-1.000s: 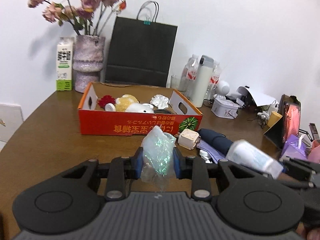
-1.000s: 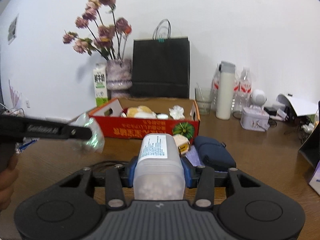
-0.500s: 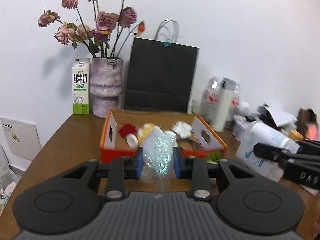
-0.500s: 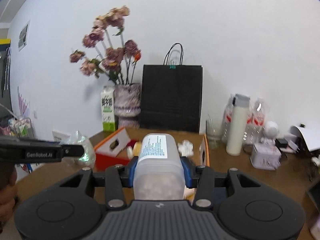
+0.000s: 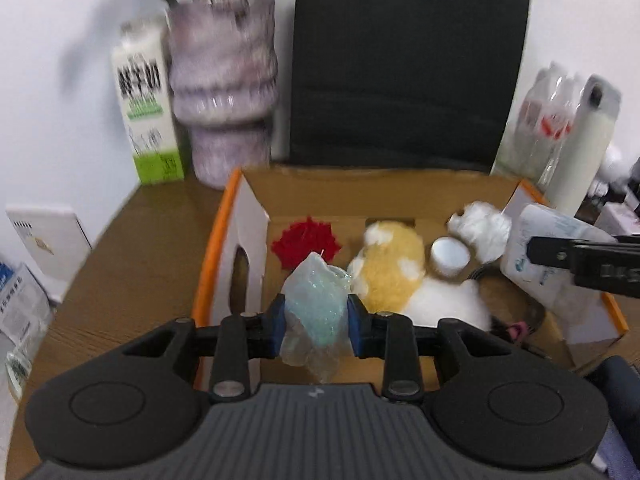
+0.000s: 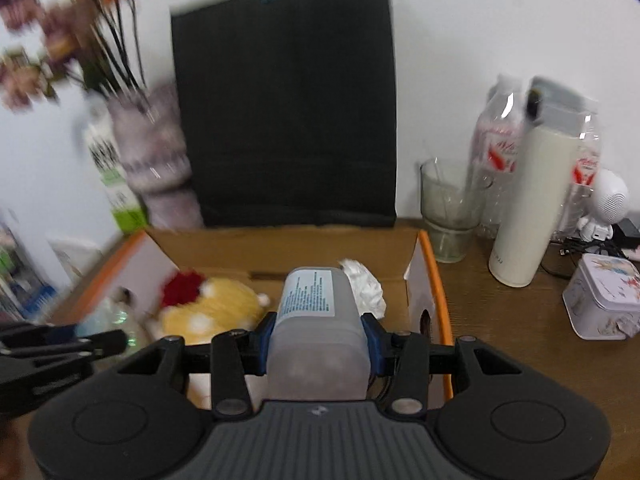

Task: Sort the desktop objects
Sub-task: 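Carry the tub with the right tool while the left tool carries the plastic bag over the box, then open the right tool dropping the tub while the left tool drops the plastic bag into the box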

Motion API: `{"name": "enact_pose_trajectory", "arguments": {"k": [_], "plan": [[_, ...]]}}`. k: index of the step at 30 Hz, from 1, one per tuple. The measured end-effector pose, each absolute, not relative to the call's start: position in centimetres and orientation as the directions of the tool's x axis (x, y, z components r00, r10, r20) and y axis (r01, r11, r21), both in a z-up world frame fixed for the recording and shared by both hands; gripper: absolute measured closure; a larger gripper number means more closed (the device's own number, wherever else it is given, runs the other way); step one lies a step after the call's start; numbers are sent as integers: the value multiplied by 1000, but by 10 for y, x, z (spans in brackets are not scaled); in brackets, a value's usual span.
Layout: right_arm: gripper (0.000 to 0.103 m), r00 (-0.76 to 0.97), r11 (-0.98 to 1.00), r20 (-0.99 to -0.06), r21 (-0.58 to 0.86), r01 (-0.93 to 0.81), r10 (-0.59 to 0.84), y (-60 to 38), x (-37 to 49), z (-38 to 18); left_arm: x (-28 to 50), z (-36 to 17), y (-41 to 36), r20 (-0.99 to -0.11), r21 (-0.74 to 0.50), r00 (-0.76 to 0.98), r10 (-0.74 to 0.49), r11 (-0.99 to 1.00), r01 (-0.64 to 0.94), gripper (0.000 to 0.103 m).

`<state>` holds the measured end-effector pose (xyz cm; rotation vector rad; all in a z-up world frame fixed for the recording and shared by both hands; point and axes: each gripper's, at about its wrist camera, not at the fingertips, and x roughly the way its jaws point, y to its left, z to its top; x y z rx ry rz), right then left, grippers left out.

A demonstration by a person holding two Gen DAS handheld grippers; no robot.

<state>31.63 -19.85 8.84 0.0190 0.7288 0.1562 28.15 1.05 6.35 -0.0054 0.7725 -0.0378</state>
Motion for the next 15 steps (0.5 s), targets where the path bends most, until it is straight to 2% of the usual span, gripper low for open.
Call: {"name": "enact_pose_trajectory", "arguments": {"k": [3,5,7,8,9,15], "plan": [[59,716,989,-683,73,-131,145,-194,339,68,286,61,12,-681,-8,732,-17,1000,15,55],[40,720,991,-683,55,-121,126,-192,344,62,285,63,12,-678,-6,734,-24,1000,27,52],[27,737,992,-666,46,-118,118,-192,343,66,284,69,13,-670,-8,742,-25,1000,27,46],[23,753,990,-645,51,-129,131,-193,339,71,281,72,13,-666,-7,746,-24,1000,26,36],[23,760,989,-634,53,-140,141,-194,335,77,281,75,13,-665,-5,747,-20,1000,23,31],[23,797,986,-583,42,-164,157,-196,299,104,248,97,7,-623,1,782,-25,999,33,18]]}}
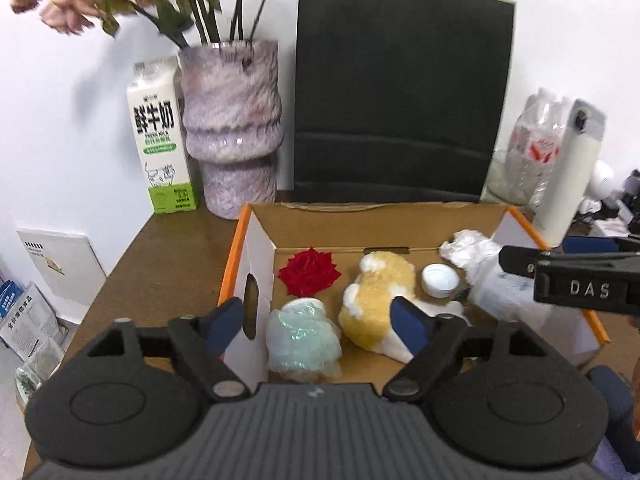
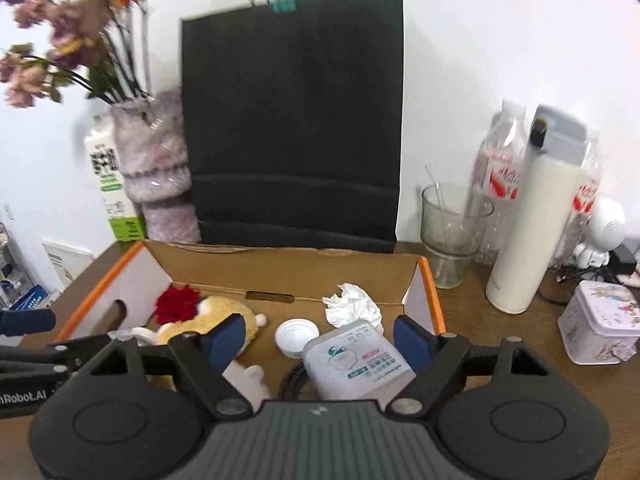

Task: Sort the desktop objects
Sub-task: 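Open the right tool dropping the tub while the left tool drops the plastic bag into the box, then move both tools back down over the remaining objects on the table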

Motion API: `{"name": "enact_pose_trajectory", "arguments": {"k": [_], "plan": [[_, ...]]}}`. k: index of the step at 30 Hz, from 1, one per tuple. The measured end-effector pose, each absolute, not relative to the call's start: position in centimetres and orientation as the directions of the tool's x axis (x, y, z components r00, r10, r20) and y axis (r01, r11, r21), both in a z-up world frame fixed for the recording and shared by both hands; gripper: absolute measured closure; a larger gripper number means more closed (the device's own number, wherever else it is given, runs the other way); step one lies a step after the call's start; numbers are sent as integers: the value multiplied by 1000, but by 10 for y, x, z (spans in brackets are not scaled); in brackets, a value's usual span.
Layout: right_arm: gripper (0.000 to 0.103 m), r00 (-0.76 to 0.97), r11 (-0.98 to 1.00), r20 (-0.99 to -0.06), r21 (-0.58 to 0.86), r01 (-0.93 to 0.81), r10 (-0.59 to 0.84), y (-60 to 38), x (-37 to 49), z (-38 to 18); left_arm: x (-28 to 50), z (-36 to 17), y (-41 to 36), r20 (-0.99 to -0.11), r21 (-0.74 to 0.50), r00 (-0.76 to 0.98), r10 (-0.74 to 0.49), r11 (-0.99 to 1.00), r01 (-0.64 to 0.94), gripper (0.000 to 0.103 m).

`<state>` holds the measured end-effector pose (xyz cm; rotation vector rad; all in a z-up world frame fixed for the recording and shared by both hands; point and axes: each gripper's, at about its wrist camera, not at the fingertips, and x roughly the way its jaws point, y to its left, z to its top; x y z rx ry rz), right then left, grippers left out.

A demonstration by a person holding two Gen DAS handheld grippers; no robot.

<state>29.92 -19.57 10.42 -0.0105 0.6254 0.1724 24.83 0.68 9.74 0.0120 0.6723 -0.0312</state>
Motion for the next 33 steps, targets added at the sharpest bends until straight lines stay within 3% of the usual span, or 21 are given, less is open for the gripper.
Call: {"name": "enact_pose_trajectory", "arguments": {"k": [9,18,22,27,33], "plan": [[18,824,976,-526,74,-203,211,-209,194,109,145,104,1,-530,-19,846,-55,998,53,6],[15,820,970,-520,92,-224,239,-221,83,78,39,76,-17,-502,38,865,-30,998,56,1],[15,815,974,-537,63,-218,217,-224,35,53,-3,57,-17,-508,-5,859,-60,998,67,0],[14,829,982,-537,-6,-187,154,-227,-26,26,-54,36,-21,-455,38,889,-59,996,85,0],[14,838,976,-522,-47,-213,158,-228,-69,16,-85,17,-23,-465,53,883,-64,994,100,0]]}}
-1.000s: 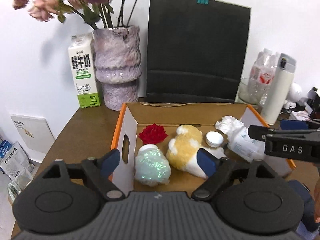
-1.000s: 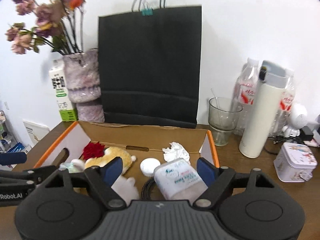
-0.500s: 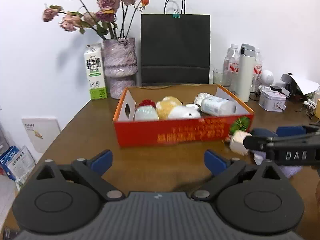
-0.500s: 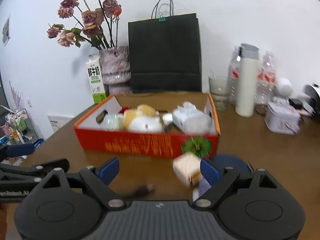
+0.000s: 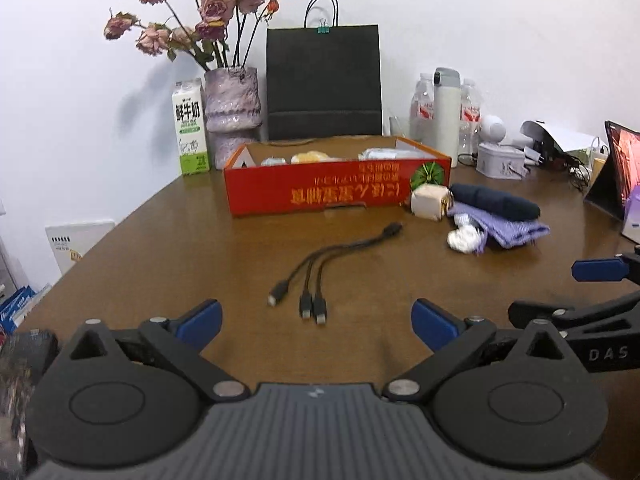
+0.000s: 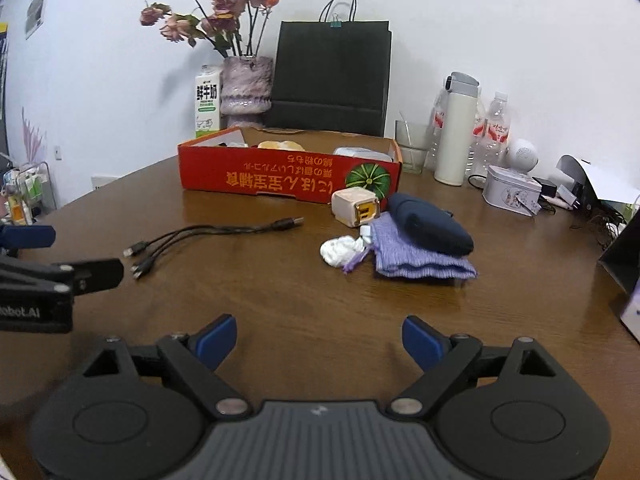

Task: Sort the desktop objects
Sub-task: 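Move both tools back down over the remaining objects on the table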

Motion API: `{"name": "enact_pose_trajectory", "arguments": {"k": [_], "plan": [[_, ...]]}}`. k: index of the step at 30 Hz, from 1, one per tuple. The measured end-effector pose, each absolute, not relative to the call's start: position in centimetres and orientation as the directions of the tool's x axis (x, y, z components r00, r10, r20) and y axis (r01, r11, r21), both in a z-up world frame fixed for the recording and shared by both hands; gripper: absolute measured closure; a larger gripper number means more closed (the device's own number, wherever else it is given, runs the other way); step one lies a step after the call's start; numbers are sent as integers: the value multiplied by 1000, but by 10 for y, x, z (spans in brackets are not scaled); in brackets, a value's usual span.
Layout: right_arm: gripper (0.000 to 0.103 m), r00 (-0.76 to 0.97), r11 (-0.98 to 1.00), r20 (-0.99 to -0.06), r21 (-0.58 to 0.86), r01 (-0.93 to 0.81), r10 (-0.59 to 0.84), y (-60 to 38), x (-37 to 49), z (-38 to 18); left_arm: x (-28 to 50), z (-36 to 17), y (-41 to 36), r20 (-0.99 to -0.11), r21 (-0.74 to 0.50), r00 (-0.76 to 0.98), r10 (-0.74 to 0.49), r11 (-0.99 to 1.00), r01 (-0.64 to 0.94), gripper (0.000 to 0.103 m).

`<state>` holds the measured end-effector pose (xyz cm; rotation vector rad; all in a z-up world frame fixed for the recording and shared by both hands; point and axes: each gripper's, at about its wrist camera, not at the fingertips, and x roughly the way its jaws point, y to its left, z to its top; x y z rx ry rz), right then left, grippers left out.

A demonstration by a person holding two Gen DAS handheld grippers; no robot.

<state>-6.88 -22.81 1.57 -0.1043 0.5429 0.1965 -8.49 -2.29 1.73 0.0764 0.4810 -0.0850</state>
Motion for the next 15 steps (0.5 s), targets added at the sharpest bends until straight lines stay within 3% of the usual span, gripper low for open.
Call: {"name": "enact_pose_trajectory", "arguments": {"k": [2,4,6,8,15], "plan": [[15,838,972,-511,-14,-234,195,-230,-79,15,-90,13,-23,-474,64,877,-76,991,121,0],[21,831,967,-507,22,-253,229,-231,-82,18,-85,13,-23,-495,88,866,-68,988,128,7],[35,832,960,-488,44,-276,262,-230,-80,24,-74,15,-22,-511,88,856,-76,986,140,22],[58,829,956,-487,43,-291,275,-228,-69,32,-57,20,-20,-509,67,855,-100,986,155,29],[61,830,961,-508,-21,-277,229,-222,10,43,39,19,-35,-579,109,801,-153,959,262,36]]}}
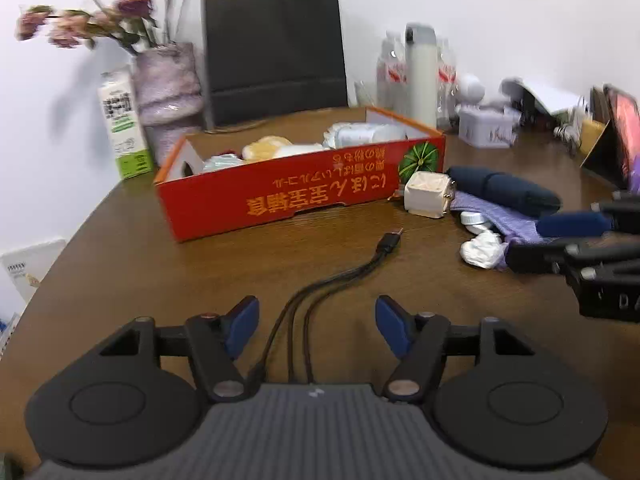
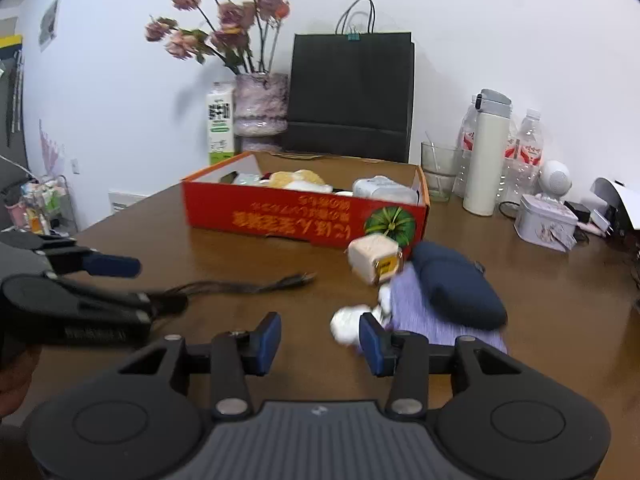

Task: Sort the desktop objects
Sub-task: 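Grasp the white tissue with the right tool while the left tool grasps the black USB cable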

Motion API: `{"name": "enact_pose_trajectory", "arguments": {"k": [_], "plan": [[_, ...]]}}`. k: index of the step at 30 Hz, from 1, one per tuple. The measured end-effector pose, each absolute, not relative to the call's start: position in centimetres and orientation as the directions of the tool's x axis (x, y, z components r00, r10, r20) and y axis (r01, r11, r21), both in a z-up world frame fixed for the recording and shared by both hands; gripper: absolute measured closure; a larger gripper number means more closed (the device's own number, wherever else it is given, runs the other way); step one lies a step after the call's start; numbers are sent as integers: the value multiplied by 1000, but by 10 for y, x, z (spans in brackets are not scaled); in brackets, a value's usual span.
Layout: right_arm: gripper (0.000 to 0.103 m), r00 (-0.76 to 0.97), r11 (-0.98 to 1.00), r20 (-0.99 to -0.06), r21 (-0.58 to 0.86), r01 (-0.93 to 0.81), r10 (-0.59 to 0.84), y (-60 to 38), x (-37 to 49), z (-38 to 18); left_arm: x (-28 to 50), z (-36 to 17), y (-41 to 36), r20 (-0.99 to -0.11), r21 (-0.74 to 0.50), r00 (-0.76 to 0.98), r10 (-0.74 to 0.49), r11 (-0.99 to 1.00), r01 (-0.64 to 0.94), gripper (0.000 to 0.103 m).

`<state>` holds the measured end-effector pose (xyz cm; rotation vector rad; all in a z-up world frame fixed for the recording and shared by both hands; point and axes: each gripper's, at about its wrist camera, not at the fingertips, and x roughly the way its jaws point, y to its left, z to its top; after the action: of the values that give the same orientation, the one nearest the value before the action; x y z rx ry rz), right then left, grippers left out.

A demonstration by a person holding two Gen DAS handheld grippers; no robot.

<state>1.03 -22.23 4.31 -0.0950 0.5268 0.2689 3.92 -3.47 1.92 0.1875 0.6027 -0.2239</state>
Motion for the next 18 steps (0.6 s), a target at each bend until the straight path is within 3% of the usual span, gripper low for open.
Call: {"name": "enact_pose_trajectory", "arguments": {"k": [5,8,9,11,13,16,18], "plan": [[62,816,963,-547,-60,-261,187,-218,62,33,79,5,-36,-645,85,749,-150,960,265,50],[62,793,966,-583,-48,-255,180,-221,71,20,79,-2,-23,-641,28,749,-167,970,241,55],[63,783,967,-596,-38,-252,181,-223,72,15,77,-2,-19,-639,10,749,-173,972,233,70],[74,765,972,-619,-10,-236,179,-228,73,5,72,0,-15,-635,6,759,-146,981,194,93],[85,766,971,-611,26,-236,203,-230,68,6,65,0,-12,-635,-31,759,-146,986,164,97],[87,758,959,-608,19,-282,235,-216,54,11,49,4,-9,-627,-84,762,-162,987,140,98],[87,761,948,-591,21,-317,268,-205,38,17,30,14,-5,-573,-123,797,-191,981,147,98]]}}
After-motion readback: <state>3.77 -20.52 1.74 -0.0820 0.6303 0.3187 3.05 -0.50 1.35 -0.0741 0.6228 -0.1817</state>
